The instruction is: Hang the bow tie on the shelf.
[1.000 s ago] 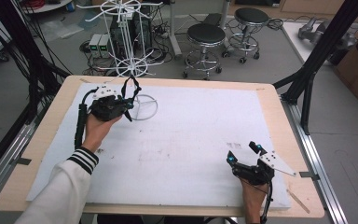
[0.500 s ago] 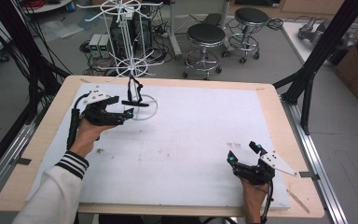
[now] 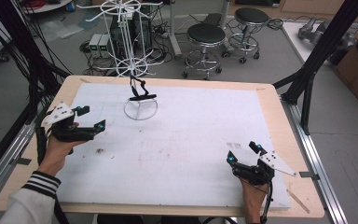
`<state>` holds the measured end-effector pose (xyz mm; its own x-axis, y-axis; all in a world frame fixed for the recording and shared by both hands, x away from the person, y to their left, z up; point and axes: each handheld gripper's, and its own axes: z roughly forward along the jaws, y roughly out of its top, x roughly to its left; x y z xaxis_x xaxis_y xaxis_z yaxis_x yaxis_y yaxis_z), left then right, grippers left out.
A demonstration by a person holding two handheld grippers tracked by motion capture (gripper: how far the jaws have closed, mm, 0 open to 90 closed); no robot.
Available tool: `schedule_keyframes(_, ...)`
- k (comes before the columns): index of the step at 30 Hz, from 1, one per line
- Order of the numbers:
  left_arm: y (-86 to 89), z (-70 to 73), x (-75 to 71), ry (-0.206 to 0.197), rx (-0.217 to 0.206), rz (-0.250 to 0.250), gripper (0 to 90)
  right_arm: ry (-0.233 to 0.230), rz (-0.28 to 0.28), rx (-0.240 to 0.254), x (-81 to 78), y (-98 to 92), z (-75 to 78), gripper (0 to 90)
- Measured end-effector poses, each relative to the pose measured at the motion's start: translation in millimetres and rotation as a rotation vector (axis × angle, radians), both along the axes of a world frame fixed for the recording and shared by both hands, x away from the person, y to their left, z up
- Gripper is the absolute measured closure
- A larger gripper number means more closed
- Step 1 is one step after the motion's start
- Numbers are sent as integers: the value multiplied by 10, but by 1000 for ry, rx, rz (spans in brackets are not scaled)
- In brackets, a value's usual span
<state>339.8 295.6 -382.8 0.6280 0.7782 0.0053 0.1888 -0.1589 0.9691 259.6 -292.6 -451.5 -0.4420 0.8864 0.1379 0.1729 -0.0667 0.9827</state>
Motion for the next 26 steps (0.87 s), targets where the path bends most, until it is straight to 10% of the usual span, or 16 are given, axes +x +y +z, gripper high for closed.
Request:
schedule_keyframes(9, 345, -307, -354, -29, -86, -28, 121, -4, -4, -5, 2, -6, -1, 30)
schedule_keyframes(15, 298, -598, -553, -72, -111, 26, 121, -4, -5, -6, 0, -2, 0, 30)
schedule_keyframes(26, 322, -708, -664, -162, -175, 73, 123, -4, 0, -22, -4, 13, 1, 30)
